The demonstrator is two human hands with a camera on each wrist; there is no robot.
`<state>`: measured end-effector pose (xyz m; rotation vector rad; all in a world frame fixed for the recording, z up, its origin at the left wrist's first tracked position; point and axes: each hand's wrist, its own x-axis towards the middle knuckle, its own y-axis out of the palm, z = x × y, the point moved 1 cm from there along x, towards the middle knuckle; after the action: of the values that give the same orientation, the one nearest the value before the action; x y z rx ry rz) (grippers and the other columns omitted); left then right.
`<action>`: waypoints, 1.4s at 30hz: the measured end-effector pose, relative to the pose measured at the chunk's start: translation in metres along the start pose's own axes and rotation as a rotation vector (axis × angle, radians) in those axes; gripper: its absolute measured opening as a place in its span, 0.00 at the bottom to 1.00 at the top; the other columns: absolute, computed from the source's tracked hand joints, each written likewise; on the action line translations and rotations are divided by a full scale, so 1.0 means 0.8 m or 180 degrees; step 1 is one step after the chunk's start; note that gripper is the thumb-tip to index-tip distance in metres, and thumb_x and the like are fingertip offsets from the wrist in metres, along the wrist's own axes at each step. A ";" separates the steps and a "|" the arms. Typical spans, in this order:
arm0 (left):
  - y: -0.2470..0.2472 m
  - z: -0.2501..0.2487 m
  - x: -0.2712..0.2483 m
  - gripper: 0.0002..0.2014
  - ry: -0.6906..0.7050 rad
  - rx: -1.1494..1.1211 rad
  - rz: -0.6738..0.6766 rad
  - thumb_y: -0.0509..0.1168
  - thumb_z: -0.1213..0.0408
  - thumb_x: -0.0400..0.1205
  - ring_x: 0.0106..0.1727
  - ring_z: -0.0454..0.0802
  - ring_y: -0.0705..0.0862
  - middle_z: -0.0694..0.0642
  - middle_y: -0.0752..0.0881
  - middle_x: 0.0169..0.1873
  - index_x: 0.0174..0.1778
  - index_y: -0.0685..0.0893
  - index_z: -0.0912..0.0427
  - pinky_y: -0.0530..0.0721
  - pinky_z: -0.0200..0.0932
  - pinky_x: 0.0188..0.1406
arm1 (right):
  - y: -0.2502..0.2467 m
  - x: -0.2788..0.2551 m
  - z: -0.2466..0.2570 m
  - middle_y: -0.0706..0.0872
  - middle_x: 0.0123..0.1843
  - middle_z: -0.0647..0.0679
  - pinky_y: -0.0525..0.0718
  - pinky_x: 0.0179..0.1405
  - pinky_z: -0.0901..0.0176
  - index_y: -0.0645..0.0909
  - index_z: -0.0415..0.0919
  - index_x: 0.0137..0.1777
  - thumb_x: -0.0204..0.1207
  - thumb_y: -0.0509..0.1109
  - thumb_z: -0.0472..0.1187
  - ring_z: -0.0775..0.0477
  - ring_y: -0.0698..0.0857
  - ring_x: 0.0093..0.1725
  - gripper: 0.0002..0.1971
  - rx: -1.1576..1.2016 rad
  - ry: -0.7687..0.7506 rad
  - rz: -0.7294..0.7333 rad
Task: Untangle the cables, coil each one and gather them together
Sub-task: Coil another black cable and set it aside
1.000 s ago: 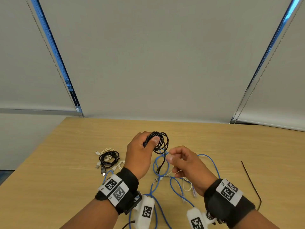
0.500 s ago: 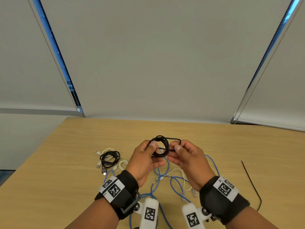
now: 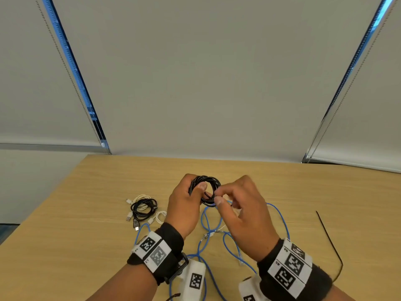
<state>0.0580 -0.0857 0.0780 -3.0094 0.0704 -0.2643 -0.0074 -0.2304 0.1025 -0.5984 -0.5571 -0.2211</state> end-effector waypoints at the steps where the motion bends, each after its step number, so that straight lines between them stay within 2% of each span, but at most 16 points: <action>1: 0.000 0.000 -0.001 0.06 0.0079 0.0063 -0.0018 0.64 0.61 0.87 0.45 0.54 0.90 0.50 0.90 0.39 0.48 0.85 0.46 0.89 0.61 0.53 | 0.003 0.001 -0.001 0.78 0.44 0.61 0.76 0.43 0.72 0.84 0.57 0.52 0.79 0.70 0.47 0.56 0.81 0.44 0.05 -0.0074 0.0048 0.0199; 4: 0.002 0.003 -0.008 0.09 0.0281 0.0211 -0.0020 0.66 0.61 0.86 0.40 0.42 0.87 0.44 0.88 0.38 0.45 0.83 0.41 0.85 0.37 0.43 | 0.012 0.000 -0.018 0.80 0.43 0.59 0.80 0.48 0.62 0.84 0.54 0.62 0.82 0.70 0.46 0.58 0.81 0.44 0.10 -0.0365 0.0452 0.0615; 6: 0.004 0.004 -0.013 0.09 0.0299 0.0239 0.0002 0.66 0.61 0.86 0.38 0.39 0.85 0.43 0.88 0.38 0.44 0.83 0.41 0.80 0.30 0.38 | 0.015 -0.002 -0.025 0.79 0.43 0.59 0.79 0.48 0.63 0.84 0.56 0.63 0.82 0.71 0.49 0.60 0.79 0.45 0.11 -0.0486 0.0485 0.0709; 8: 0.004 0.007 -0.015 0.09 0.0294 0.0180 0.0051 0.66 0.61 0.87 0.41 0.42 0.87 0.45 0.89 0.39 0.44 0.83 0.41 0.83 0.33 0.41 | 0.017 -0.004 -0.027 0.76 0.43 0.58 0.76 0.44 0.69 0.84 0.59 0.60 0.80 0.72 0.49 0.61 0.78 0.46 0.10 -0.0524 0.0471 0.0740; 10: 0.006 0.009 -0.017 0.05 0.0285 0.0112 0.0115 0.66 0.57 0.86 0.45 0.47 0.89 0.47 0.90 0.41 0.46 0.84 0.41 0.88 0.45 0.48 | 0.018 -0.005 -0.029 0.75 0.43 0.58 0.73 0.43 0.72 0.86 0.61 0.56 0.79 0.74 0.48 0.62 0.78 0.47 0.08 -0.0401 0.0536 0.0674; 12: 0.006 0.006 -0.017 0.04 0.0242 0.0062 0.0168 0.64 0.51 0.84 0.47 0.52 0.90 0.49 0.90 0.42 0.48 0.84 0.42 0.90 0.59 0.52 | 0.018 -0.005 -0.031 0.77 0.44 0.56 0.74 0.45 0.72 0.87 0.62 0.52 0.78 0.76 0.45 0.61 0.78 0.47 0.08 -0.0173 0.0654 0.0569; 14: 0.007 0.005 -0.018 0.05 0.0222 0.0134 0.0180 0.63 0.49 0.82 0.46 0.54 0.90 0.48 0.90 0.42 0.49 0.84 0.41 0.89 0.65 0.52 | 0.019 -0.004 -0.034 0.78 0.44 0.53 0.75 0.47 0.70 0.88 0.63 0.47 0.78 0.76 0.43 0.60 0.79 0.47 0.09 0.0076 0.0832 0.0542; 16: 0.007 0.007 -0.015 0.05 0.0241 0.0280 0.0188 0.64 0.55 0.85 0.45 0.54 0.90 0.47 0.89 0.40 0.49 0.83 0.39 0.89 0.66 0.52 | 0.021 -0.005 -0.036 0.79 0.46 0.53 0.74 0.47 0.71 0.88 0.63 0.46 0.81 0.73 0.42 0.60 0.80 0.47 0.11 0.0200 0.0945 0.0577; 19: 0.007 0.008 -0.010 0.12 0.0296 0.0523 0.0258 0.64 0.61 0.87 0.43 0.48 0.90 0.41 0.90 0.40 0.49 0.80 0.33 0.91 0.59 0.50 | 0.024 -0.006 -0.036 0.80 0.47 0.54 0.75 0.46 0.76 0.86 0.57 0.52 0.84 0.69 0.40 0.61 0.81 0.49 0.09 0.0083 0.0785 0.0355; 23: 0.009 0.008 -0.009 0.13 0.0406 0.0744 0.0372 0.63 0.62 0.88 0.39 0.39 0.87 0.40 0.88 0.41 0.48 0.75 0.34 0.85 0.35 0.38 | 0.023 -0.002 -0.041 0.79 0.45 0.55 0.77 0.42 0.72 0.86 0.59 0.54 0.83 0.70 0.43 0.60 0.81 0.45 0.08 -0.0056 0.0829 0.0349; 26: 0.011 0.008 -0.013 0.09 0.0385 0.0695 0.0487 0.63 0.61 0.88 0.40 0.48 0.86 0.48 0.88 0.39 0.49 0.77 0.38 0.85 0.47 0.40 | 0.020 0.001 -0.047 0.76 0.43 0.54 0.75 0.41 0.72 0.88 0.61 0.50 0.81 0.72 0.45 0.61 0.78 0.44 0.07 -0.0174 0.0893 0.0423; 33: 0.018 0.000 -0.010 0.09 0.0124 0.0158 0.0422 0.63 0.61 0.88 0.46 0.57 0.88 0.50 0.89 0.43 0.49 0.80 0.39 0.89 0.57 0.48 | 0.013 0.004 -0.052 0.75 0.43 0.57 0.72 0.42 0.73 0.87 0.56 0.48 0.82 0.71 0.42 0.61 0.78 0.45 0.07 -0.0099 0.0743 0.0198; 35: 0.014 0.001 -0.006 0.10 -0.0008 -0.0060 0.0215 0.63 0.63 0.88 0.48 0.52 0.90 0.49 0.91 0.44 0.47 0.82 0.41 0.90 0.52 0.46 | 0.007 0.005 -0.051 0.78 0.43 0.54 0.75 0.43 0.68 0.85 0.55 0.48 0.83 0.70 0.41 0.60 0.78 0.42 0.07 0.0246 0.0776 0.0399; 38: -0.005 0.010 0.012 0.07 -0.0476 -0.0548 -0.0269 0.61 0.65 0.89 0.46 0.50 0.89 0.52 0.90 0.43 0.49 0.82 0.49 0.85 0.43 0.36 | -0.005 -0.005 -0.050 0.84 0.40 0.55 0.84 0.44 0.57 0.82 0.53 0.49 0.85 0.66 0.38 0.57 0.81 0.40 0.08 0.0911 0.0820 0.1277; 40: -0.020 0.018 0.024 0.07 -0.0800 -0.0850 -0.0492 0.60 0.66 0.90 0.44 0.51 0.86 0.55 0.86 0.41 0.49 0.81 0.54 0.83 0.44 0.36 | -0.008 -0.021 -0.052 0.89 0.47 0.58 0.83 0.51 0.63 0.83 0.52 0.51 0.85 0.65 0.38 0.60 0.86 0.47 0.08 0.1040 0.0769 0.1826; 42: -0.026 0.023 0.028 0.07 -0.0934 -0.0990 -0.0487 0.59 0.67 0.91 0.42 0.51 0.84 0.55 0.84 0.40 0.49 0.80 0.56 0.84 0.45 0.35 | -0.010 -0.031 -0.053 0.91 0.57 0.59 0.82 0.57 0.68 0.85 0.49 0.52 0.84 0.65 0.40 0.60 0.88 0.58 0.08 0.1119 0.0804 0.2013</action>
<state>0.0837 -0.0645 0.0662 -3.3286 -0.1610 0.1963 -0.0127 -0.2605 0.0631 -0.3710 -0.1361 0.3896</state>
